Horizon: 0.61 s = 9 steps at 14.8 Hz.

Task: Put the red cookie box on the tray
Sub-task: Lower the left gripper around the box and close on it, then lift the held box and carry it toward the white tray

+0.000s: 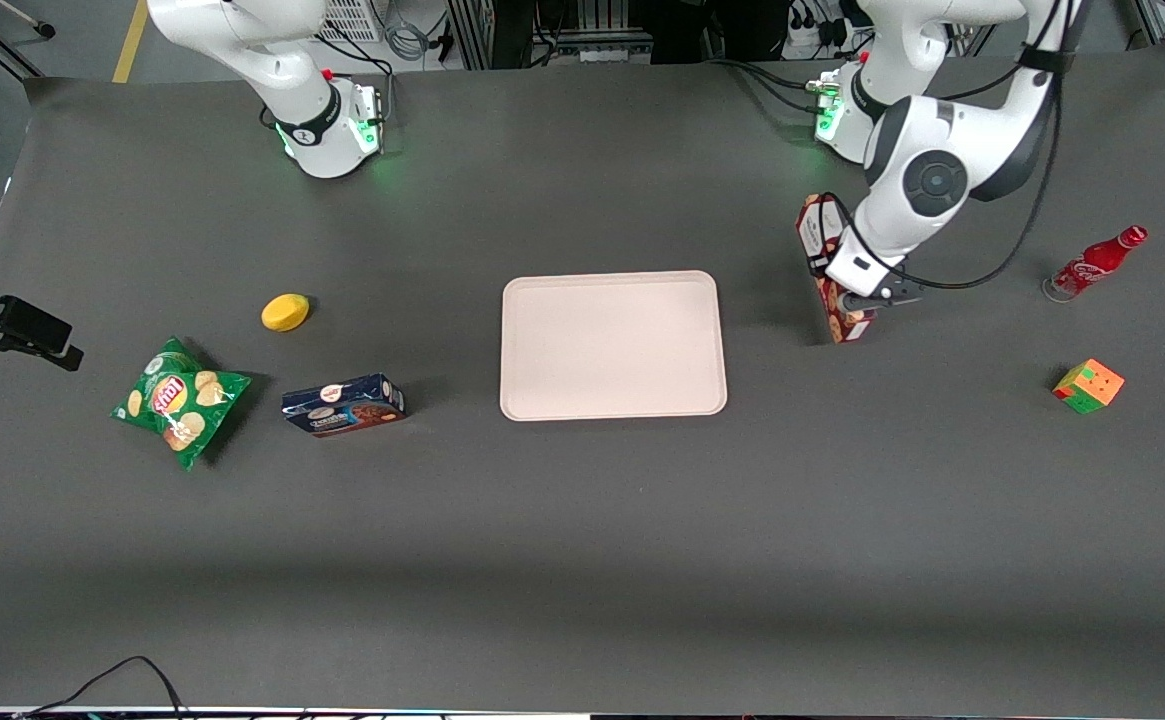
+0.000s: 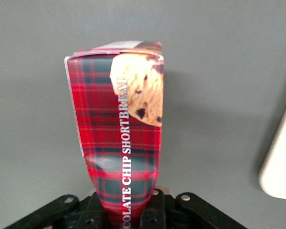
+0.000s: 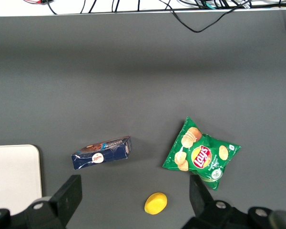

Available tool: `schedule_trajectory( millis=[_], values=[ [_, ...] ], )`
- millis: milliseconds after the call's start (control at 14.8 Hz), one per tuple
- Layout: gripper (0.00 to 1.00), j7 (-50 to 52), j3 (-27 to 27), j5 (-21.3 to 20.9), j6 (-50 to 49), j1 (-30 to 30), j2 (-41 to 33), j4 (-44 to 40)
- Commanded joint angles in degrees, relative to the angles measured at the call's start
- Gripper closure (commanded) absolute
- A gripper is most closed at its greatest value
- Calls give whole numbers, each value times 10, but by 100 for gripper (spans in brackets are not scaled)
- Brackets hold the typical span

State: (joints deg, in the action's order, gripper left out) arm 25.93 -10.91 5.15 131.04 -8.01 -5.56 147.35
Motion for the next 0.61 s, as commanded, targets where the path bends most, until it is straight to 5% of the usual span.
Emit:
schedule_trajectory(
  millis=[0, 539],
  values=[
    [100, -17, 26, -15, -127, 1, -14, -115],
    [100, -85, 70, -27, -301, -1, 1, -335]
  ],
)
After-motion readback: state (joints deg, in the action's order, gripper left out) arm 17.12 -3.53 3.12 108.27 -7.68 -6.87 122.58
